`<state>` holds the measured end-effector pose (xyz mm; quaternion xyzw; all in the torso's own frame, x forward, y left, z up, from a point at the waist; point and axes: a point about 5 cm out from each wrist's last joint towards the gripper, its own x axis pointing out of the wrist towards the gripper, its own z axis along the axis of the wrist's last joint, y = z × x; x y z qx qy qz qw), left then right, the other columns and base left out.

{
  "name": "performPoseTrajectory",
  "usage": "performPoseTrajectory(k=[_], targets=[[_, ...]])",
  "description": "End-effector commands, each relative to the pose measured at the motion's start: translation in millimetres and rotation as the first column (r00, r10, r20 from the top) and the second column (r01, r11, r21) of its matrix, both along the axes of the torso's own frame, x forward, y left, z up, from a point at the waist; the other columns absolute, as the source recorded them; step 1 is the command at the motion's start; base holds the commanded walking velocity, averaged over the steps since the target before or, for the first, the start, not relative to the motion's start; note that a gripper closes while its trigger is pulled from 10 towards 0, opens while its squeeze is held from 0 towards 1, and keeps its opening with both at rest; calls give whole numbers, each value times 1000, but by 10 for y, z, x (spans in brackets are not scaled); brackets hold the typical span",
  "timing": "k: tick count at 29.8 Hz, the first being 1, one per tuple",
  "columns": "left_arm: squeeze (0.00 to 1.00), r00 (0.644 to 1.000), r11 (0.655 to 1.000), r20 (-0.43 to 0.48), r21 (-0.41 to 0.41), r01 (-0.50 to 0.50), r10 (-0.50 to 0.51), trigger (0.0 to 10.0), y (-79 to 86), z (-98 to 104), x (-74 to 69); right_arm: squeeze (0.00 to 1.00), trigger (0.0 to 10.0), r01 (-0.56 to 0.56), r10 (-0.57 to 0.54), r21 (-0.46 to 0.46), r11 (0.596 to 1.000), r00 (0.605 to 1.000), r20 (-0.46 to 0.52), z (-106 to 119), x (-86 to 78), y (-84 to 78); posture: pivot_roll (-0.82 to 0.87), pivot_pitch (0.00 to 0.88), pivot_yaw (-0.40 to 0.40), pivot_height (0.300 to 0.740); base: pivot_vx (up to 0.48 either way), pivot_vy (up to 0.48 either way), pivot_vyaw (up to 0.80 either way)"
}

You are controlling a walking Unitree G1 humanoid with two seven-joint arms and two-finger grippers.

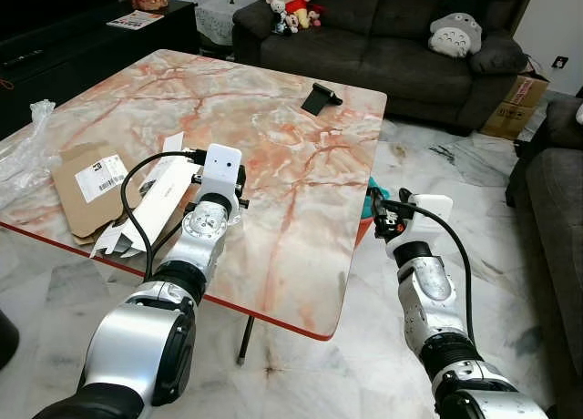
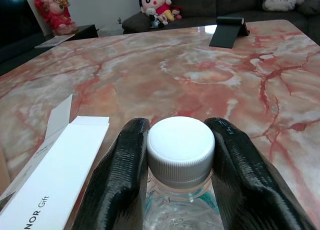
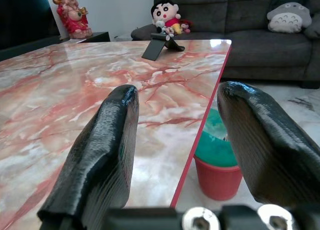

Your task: Picking trash to rubbish bin

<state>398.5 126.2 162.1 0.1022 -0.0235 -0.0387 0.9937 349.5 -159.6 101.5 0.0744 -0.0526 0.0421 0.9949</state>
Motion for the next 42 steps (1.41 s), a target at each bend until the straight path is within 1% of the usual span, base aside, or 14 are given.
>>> performPoseTrajectory(k=[1, 5, 8, 12, 13, 14, 15, 18, 23, 25, 28, 33, 38, 42], targets=[[0, 998, 1000, 66, -4, 3, -3, 0, -18, 186, 47, 0, 10000, 0, 0, -11, 1000, 1000, 7, 36, 16, -18, 187, 0, -89, 740, 0, 0, 0], [0, 996, 1000, 83, -1, 10, -10, 0, -35, 210, 46, 0, 10000, 0, 0, -11, 1000, 1000, 7, 39, 18, -18, 187, 0, -89, 740, 0, 0, 0], [0, 994, 1000, 111, 12, 16, -17, 0, -49, 240, 42, 0, 10000, 1, -1, -11, 1000, 1000, 7, 37, 17, -23, 189, 0, -92, 740, 0, 0, 0], [0, 989, 1000, 145, 9, 20, -21, 0, -54, 295, 42, 0, 10000, 1, -1, -11, 1000, 1000, 8, 42, 20, -25, 189, 0, -92, 740, 0, 0, 0], [0, 982, 1000, 188, -1, 24, -24, 3725, -62, 362, 40, 0, 10000, 2, -2, -11, 1000, 1000, 10, 48, 23, -25, 189, 0, -92, 740, 0, 0, 0], [0, 979, 1000, 201, -4, 25, -24, 3725, -65, 383, 39, 0, 10000, 2, -2, -11, 1000, 1000, 10, 50, 24, -26, 189, 0, -92, 740, 0, 0, 0], [0, 972, 999, 232, -11, 30, -26, 10000, -73, 426, 33, 0, 10000, 1, -1, -11, 1000, 1000, 11, 53, 26, -25, 189, 0, -92, 740, 0, 0, 0], [0, 966, 999, 257, -16, 38, -32, 10000, -83, 451, 20, 0, 10000, 2, -2, -10, 1000, 1000, 13, 57, 27, -25, 189, 0, -92, 740, 0, 0, 0], [0, 959, 999, 280, -23, 48, -39, 10000, -91, 435, -12, 0, 10000, 4, -4, -10, 1000, 1000, 16, 63, 27, -31, 189, 0, -92, 740, 0, 0, 0], [0, 946, 997, 321, -45, 56, -38, 10000, -92, 394, -79, 0, 10000, 10, -9, -8, 1000, 1000, 23, 75, 27, -46, 189, 0, -92, 740, 0, 0, 0], [0, 945, 998, 326, -51, 48, -29, 10000, -99, 339, -122, 0, 10000, 12, -12, -4, 1000, 999, 34, 95, 31, -48, 189, 0, -92, 740, 0, 0, 0], [0, 944, 996, 327, -68, 65, -39, 10000, -138, 237, -196, 0, 10000, 14, -14, 5, 1000, 999, 49, 129, 43, -43, 194, 0, -95, 740, 0, 0, 0], [0, 938, 994, 342, -77, 80, -49, 10000, -184, 258, -225, 0, 10000, 15, -16, 7, 1000, 998, 53, 138, 47, -41, 194, 0, -95, 740, 0, 0, 0], [0, 938, 995, 341, -62, 84, -58, 10000, -198, 269, -222, 0, 10000, 17, -17, 9, 1000, 998, 55, 145, 50, -42, 193, 0, -94, 740, 0, 0, 0]])
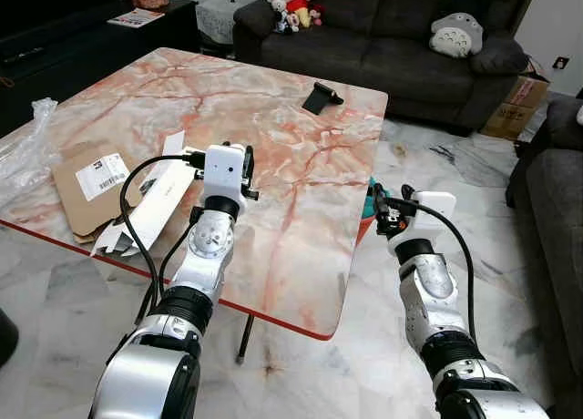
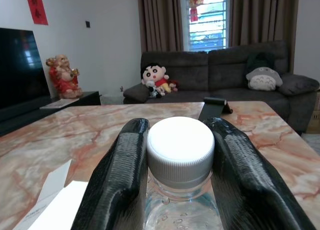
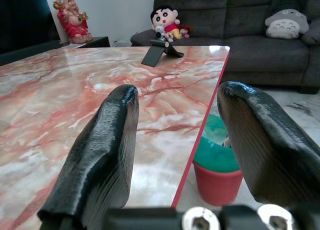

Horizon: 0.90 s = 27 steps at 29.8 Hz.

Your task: Picking trash to rubbish bin

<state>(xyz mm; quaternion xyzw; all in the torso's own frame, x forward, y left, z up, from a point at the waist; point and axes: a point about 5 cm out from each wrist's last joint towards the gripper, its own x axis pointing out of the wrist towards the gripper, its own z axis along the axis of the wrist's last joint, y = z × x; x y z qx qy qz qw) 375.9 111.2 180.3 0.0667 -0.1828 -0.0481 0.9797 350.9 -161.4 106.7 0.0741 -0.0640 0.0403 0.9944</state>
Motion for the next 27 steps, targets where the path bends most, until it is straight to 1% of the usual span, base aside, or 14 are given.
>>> performPoseTrajectory(k=[1, 16, 27], targets=[[0, 999, 1000, 32, 8, 17, -17, 10000, -47, 94, 9, 0, 10000, 14, -14, 9, 1000, 999, 34, 97, 37, -29, 193, 0, -94, 740, 0, 0, 0], [0, 999, 1000, 32, 10, 19, -19, 10000, -45, 101, 1, 0, 10000, 14, -14, 8, 1000, 999, 35, 96, 35, -27, 193, 0, -94, 740, 0, 0, 0], [0, 999, 1000, 28, 10, 19, -19, 10000, -52, 98, 3, 0, 10000, 14, -14, 7, 1000, 999, 31, 89, 35, -30, 193, 0, -94, 740, -252, 0, 0]])
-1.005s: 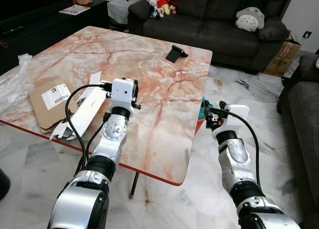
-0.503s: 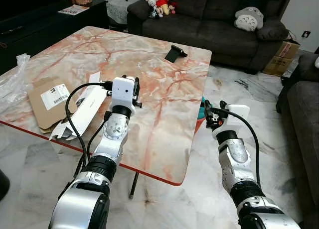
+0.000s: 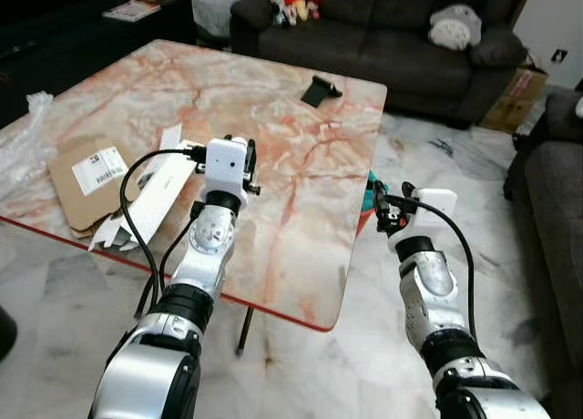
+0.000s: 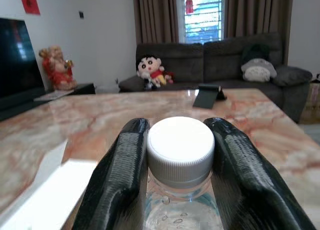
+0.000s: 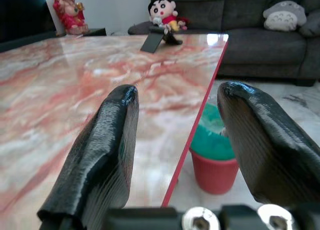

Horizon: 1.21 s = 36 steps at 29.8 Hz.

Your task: Picking trash to rubbish bin

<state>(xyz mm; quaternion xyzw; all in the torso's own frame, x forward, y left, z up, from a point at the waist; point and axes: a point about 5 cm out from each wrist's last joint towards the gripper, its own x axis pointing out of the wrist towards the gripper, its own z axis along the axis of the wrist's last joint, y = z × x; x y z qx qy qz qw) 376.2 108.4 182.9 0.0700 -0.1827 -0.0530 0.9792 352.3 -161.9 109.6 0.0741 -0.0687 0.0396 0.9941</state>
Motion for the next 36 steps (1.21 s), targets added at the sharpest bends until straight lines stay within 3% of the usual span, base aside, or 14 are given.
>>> performPoseTrajectory(k=[1, 28, 36], targets=[[0, 1000, 1000, 28, 1, 10, -10, 10000, -24, 72, 0, 0, 10000, 11, -11, 6, 1000, 1000, 21, 58, 20, -23, 193, 0, -94, 740, -262, 0, 0], [0, 1000, 1000, 17, 10, 10, -10, 10000, -17, 52, -3, 0, 10000, 12, -12, 2, 1000, 1000, 15, 44, 15, -35, 193, 0, -94, 740, -261, 0, 0], [0, 998, 999, -67, 40, 2, 1, 10000, 12, -124, -5, 0, 10000, 22, -22, -6, 1000, 999, -25, -41, -8, -87, 187, 0, -95, 740, -162, 0, 0]])
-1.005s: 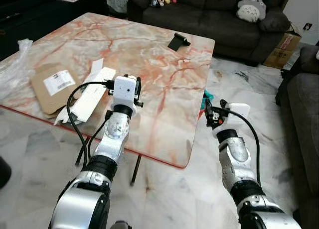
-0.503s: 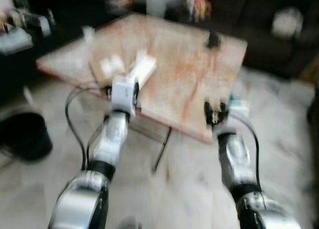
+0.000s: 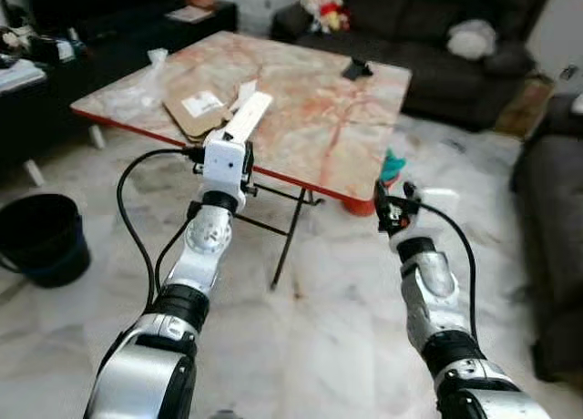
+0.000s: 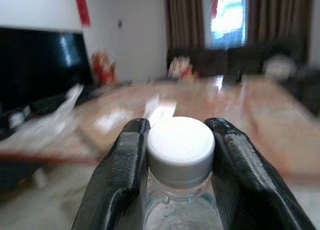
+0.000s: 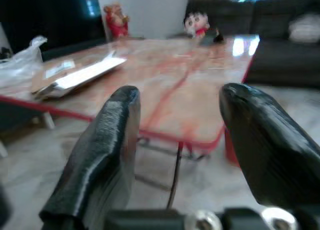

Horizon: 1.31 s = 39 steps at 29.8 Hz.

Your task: Picking trash to rubbish bin

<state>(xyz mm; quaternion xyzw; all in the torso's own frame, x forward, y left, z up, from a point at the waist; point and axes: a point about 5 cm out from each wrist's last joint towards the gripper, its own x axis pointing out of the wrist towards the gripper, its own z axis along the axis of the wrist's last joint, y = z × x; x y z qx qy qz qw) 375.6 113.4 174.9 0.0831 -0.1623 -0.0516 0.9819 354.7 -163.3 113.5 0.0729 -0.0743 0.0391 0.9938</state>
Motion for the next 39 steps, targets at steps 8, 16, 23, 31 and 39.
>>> performPoseTrajectory(k=[8, 16, 23, 31, 39], targets=[[0, 957, 1000, -292, 16, 9, -4, 10000, 84, -691, -152, 0, 10000, 63, -72, -44, 997, 969, -237, -521, -238, -292, 177, 0, -98, 740, 0, 0, 0], [0, 822, 997, -564, 27, -69, 72, 10000, 377, -1394, -510, 0, 10000, 187, -188, -54, 981, 844, -502, -1077, -678, -626, 176, 0, -101, 740, 0, 0, 0], [0, 691, 990, -710, 113, -81, 137, 10000, 539, -1824, -865, 0, 10000, 291, -244, -36, 956, 721, -648, -1392, -1027, -757, 177, 0, -104, 740, 0, 0, 0], [0, 587, 986, -792, 138, -94, 167, 10000, 617, -2095, -1167, 0, 10000, 359, -268, -29, 933, 636, -723, -1570, -1267, -804, 185, 0, -99, 740, 0, 0, 0], [0, 530, 982, -826, 168, -90, 190, 10000, 725, -2220, -1347, 0, 10000, 394, -265, -10, 919, 598, -756, -1668, -1378, -725, 179, 0, -72, 740, 0, 0, 0]])
